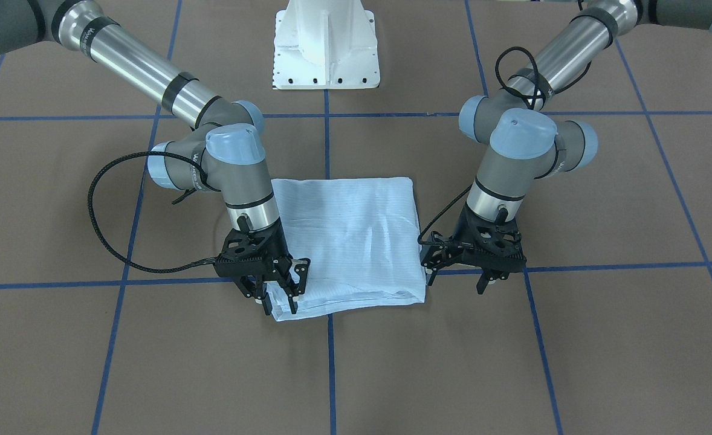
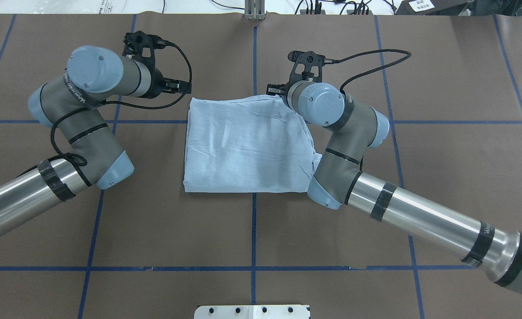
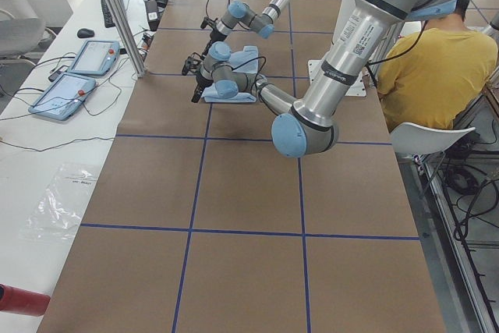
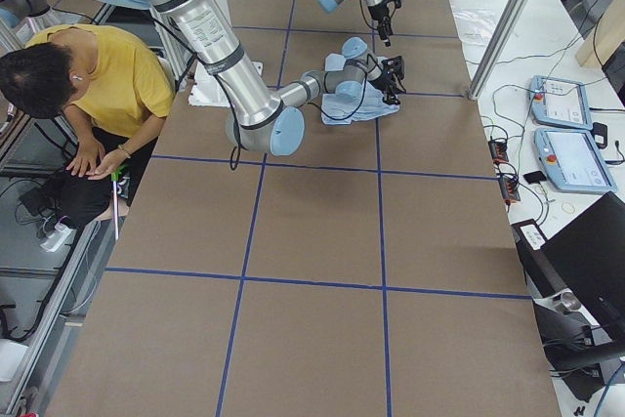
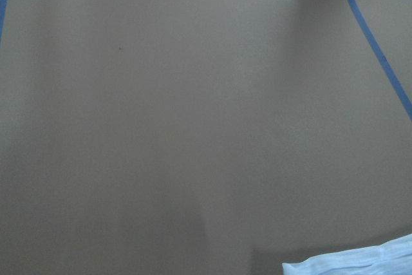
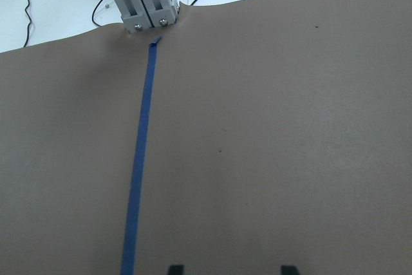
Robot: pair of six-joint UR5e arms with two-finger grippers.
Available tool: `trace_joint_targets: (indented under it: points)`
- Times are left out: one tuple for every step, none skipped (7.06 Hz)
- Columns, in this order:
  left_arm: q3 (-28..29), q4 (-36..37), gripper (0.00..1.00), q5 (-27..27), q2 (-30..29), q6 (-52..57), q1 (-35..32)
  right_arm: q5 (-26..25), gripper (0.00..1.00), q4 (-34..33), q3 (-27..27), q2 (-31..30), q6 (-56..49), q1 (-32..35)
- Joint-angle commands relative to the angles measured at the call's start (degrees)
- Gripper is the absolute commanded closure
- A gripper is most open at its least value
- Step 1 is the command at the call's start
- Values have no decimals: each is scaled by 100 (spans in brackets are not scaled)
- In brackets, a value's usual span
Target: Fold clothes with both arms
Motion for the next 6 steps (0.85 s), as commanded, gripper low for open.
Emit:
trace_joint_targets:
  points:
    - [-341, 195, 0, -135, -2, -412, 78, 860, 0, -481, 185, 49, -2, 354]
    - [-690, 545, 0, -127, 85, -458, 287, 1212, 0, -1252, 526, 41, -98, 626]
    - [-1433, 1062, 0, -145, 286, -485, 481, 1860, 0, -1990, 851, 23, -291, 994]
    - [-2198, 1989, 0, -397, 349, -450, 500, 2562, 0, -2685, 1255, -81, -1032, 1468]
    - [-2902, 2799, 0, -452, 445, -224, 500, 3074, 0, -3475, 1963, -474, -1918, 1943]
    - [-3613, 3555, 0, -513, 629, 475, 457, 3497, 0, -4188, 2719, -983, -2876, 2487]
